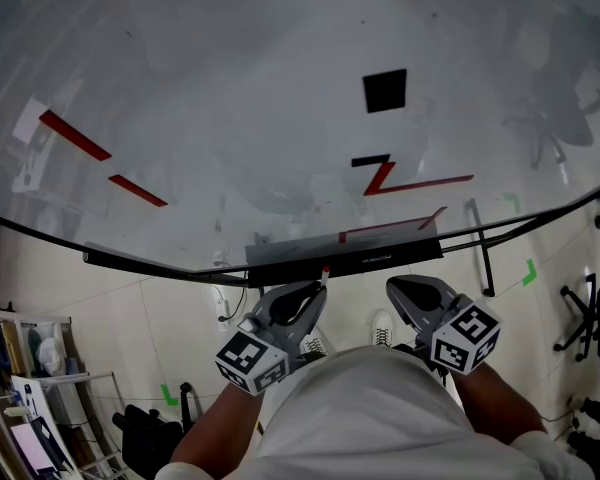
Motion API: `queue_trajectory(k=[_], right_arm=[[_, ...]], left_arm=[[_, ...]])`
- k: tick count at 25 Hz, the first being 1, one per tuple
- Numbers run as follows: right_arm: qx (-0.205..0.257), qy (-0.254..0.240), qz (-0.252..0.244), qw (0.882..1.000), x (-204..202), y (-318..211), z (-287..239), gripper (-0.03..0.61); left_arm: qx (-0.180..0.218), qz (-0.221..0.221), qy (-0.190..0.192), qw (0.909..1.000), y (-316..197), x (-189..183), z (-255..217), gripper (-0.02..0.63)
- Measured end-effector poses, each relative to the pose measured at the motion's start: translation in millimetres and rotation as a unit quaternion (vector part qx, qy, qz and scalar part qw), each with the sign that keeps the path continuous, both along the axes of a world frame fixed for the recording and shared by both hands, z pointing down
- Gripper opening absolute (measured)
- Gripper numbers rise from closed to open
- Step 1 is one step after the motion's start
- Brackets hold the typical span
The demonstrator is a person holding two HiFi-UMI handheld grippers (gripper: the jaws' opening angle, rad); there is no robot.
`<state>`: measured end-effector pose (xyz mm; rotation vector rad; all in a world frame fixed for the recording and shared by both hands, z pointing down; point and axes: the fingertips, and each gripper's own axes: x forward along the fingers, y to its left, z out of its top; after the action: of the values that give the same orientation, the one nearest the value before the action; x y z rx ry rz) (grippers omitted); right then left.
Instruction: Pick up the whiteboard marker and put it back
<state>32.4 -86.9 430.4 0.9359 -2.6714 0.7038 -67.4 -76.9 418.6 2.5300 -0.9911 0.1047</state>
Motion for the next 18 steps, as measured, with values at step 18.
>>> queue_trajectory(k=[18], right_arm=[[-0.012, -0.004, 0.004, 1.000, 2.2, 4.1, 0.8, 0.002]], left_arm=[[0.001, -0.003, 0.064, 0.9980, 12.3, -0.9, -13.0, 0.054]])
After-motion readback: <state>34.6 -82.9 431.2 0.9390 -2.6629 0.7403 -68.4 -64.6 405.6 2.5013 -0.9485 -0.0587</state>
